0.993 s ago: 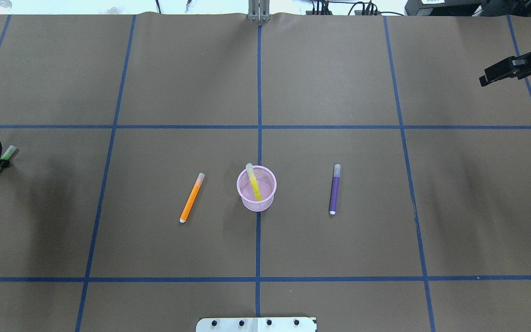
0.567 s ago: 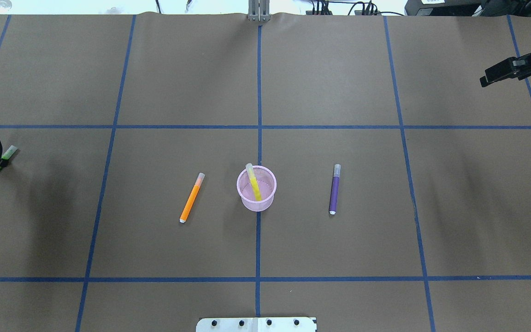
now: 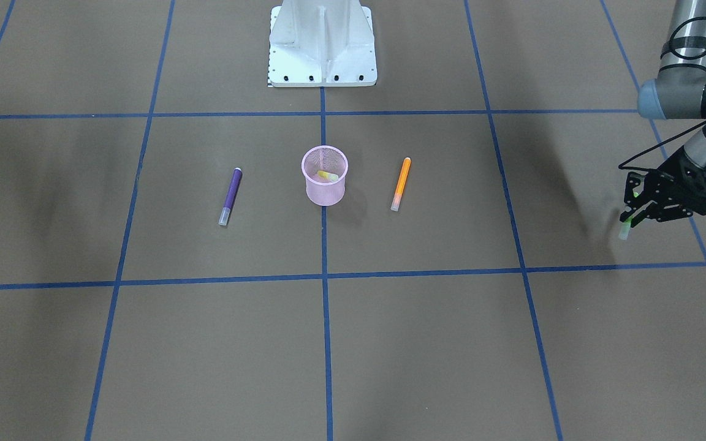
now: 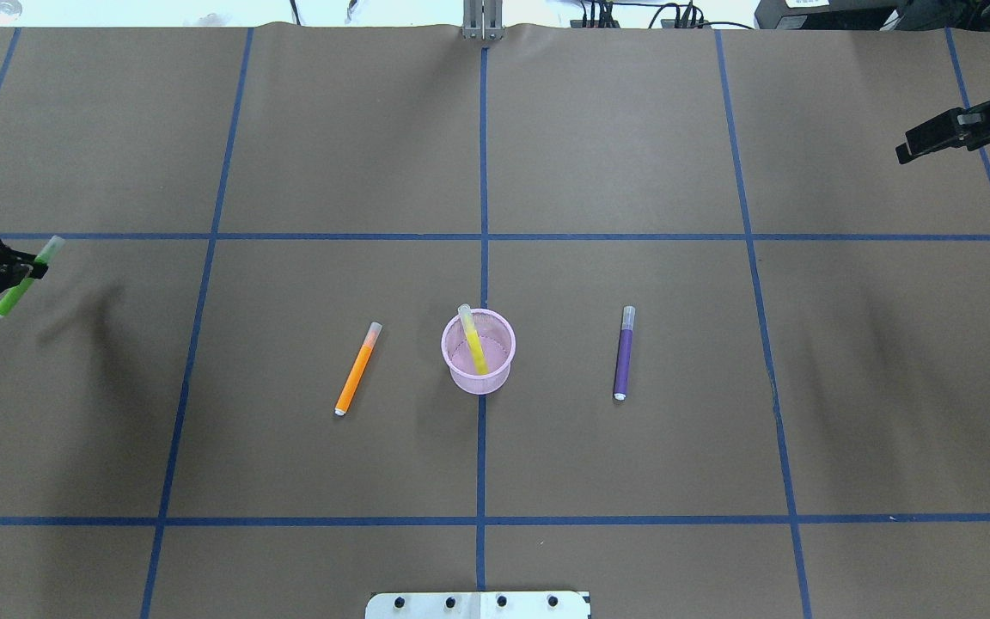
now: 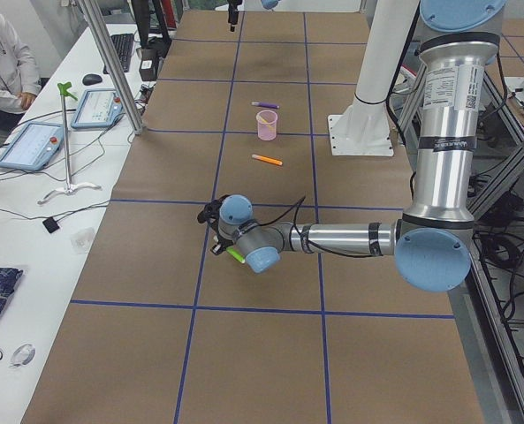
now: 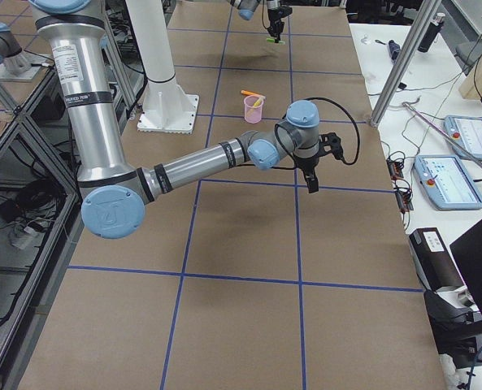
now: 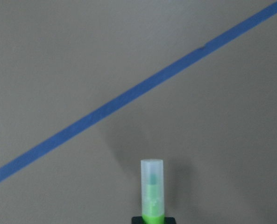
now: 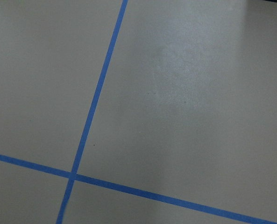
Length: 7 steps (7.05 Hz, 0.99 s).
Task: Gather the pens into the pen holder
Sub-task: 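Lift the green marker with the left gripper and carry it over the cup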
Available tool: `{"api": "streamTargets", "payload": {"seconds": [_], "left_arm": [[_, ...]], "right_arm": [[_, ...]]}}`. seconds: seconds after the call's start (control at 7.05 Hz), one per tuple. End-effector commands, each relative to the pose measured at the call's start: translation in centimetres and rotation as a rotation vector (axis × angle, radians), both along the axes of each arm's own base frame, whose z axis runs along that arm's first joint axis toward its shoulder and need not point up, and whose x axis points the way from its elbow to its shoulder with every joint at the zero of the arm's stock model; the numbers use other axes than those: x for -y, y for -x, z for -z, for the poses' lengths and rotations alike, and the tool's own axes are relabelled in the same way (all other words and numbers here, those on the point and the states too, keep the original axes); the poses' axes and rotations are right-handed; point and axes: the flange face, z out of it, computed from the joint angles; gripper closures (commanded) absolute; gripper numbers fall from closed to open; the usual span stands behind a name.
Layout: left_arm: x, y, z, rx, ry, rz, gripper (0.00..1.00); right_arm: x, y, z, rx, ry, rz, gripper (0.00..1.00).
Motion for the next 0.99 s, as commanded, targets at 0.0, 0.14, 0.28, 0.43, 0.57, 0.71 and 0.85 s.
{"api": "streamTargets", "payload": {"seconds": [0.0, 0.14, 0.28, 0.43, 0.57, 0.71, 0.85], "left_arm": [[0.6, -1.5, 8.5, -0.197, -0.186, 0.012, 1.0], [0.1, -4.1, 12.8, -0.317, -0.227, -0.005, 1.0], [0.5, -7.4, 18.0, -0.435, -0.26, -0.034, 1.0], [0.8, -9.6, 22.4, -0.516, -0.281, -0.027, 1.0], [-1.2, -13.7, 24.7, -0.582, -0.322, -0.027, 1.0], [-3.2, -18.3, 27.6, -0.654, -0.363, -0.009, 1.0], [-5.9, -22.9, 29.7, -0.707, -0.368, -0.019, 1.0]], "right_arm": [[0.0, 0.0, 0.0, 0.001, -0.001, 0.001, 0.0], [0.0, 0.0, 0.0, -0.001, -0.003, -0.001, 0.0], [0.0, 0.0, 0.1, -0.001, -0.005, -0.001, 0.0], [0.0, 0.0, 0.1, -0.003, -0.006, -0.003, 0.0], [0.0, 0.0, 0.1, -0.005, -0.007, -0.005, 0.0], [0.0, 0.0, 0.1, -0.005, -0.008, -0.005, 0.0], [0.0, 0.0, 0.2, -0.004, -0.011, -0.005, 0.0]]}}
